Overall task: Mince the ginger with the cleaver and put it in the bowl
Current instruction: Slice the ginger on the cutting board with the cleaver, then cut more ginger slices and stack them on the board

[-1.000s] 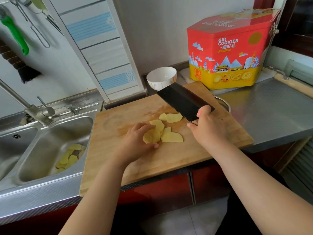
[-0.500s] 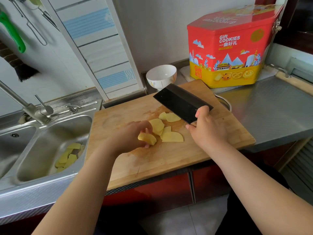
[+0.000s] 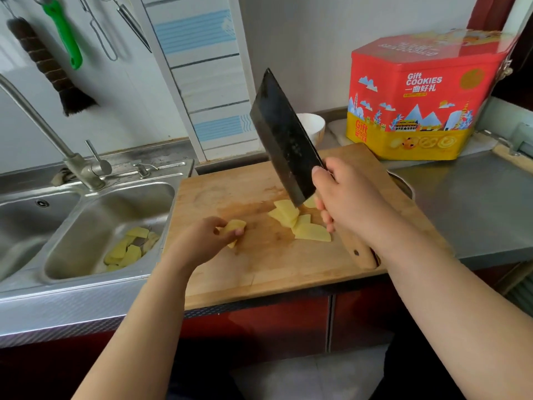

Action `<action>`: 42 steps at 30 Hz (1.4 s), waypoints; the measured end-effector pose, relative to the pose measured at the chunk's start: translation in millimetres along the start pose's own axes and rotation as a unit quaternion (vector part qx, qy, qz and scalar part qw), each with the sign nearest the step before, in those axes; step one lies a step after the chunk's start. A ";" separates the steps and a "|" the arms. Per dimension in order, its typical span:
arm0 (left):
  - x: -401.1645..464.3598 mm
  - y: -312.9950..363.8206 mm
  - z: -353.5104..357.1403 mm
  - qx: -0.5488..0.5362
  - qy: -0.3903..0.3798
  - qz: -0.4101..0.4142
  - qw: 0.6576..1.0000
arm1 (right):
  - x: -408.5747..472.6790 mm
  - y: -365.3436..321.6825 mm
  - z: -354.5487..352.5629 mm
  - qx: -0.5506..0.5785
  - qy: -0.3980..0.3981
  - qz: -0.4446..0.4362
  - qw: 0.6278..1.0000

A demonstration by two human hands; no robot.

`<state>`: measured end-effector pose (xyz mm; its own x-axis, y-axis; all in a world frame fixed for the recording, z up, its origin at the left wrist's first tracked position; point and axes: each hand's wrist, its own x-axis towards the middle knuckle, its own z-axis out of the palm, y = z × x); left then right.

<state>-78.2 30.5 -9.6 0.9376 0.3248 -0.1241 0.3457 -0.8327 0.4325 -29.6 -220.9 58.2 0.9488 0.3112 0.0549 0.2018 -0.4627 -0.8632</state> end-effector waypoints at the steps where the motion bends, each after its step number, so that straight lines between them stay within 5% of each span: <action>1: -0.9 -2.7 -3.3 0.015 -0.017 0.010 1.000 | -0.1 -7.4 2.3 0.016 -0.029 0.018 0.999; 9: 4.2 -18.3 -6.4 -0.004 -0.079 0.144 0.986 | -8.5 0.1 25.3 0.021 -0.173 0.089 0.981; 12: 9.0 -16.8 -5.6 -0.019 -0.084 0.156 0.984 | -9.2 2.0 22.0 0.040 -0.142 0.079 0.986; 15: 10.9 -13.3 -8.4 0.085 -0.117 0.141 0.979 | -7.1 1.8 11.3 0.065 -0.080 0.067 0.992; 18: 4.8 23.6 0.2 0.101 -0.051 0.222 0.968 | -3.2 5.6 -1.5 0.074 -0.005 0.067 0.995; 22: 13.8 85.5 41.1 0.143 0.022 0.367 0.919 | 2.3 21.5 -24.4 0.070 0.073 0.081 0.992; 27: 52.3 107.6 58.7 0.297 0.029 0.485 0.822 | -0.2 47.3 -48.1 0.069 0.114 0.124 0.983; 30: 69.3 114.0 59.4 0.312 0.013 0.522 0.793 | -2.6 60.0 -53.1 0.084 0.118 0.139 0.980; 42: 105.6 96.2 47.6 0.296 0.013 0.452 0.841 | 5.4 64.1 -44.6 0.091 0.088 0.150 0.981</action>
<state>55.8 -36.6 -23.7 0.8286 -0.5584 0.0400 -0.5435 -0.8195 -0.1819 -0.7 -286.0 25.5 0.9892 0.0289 -0.1436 -0.1245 -0.3503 -0.9283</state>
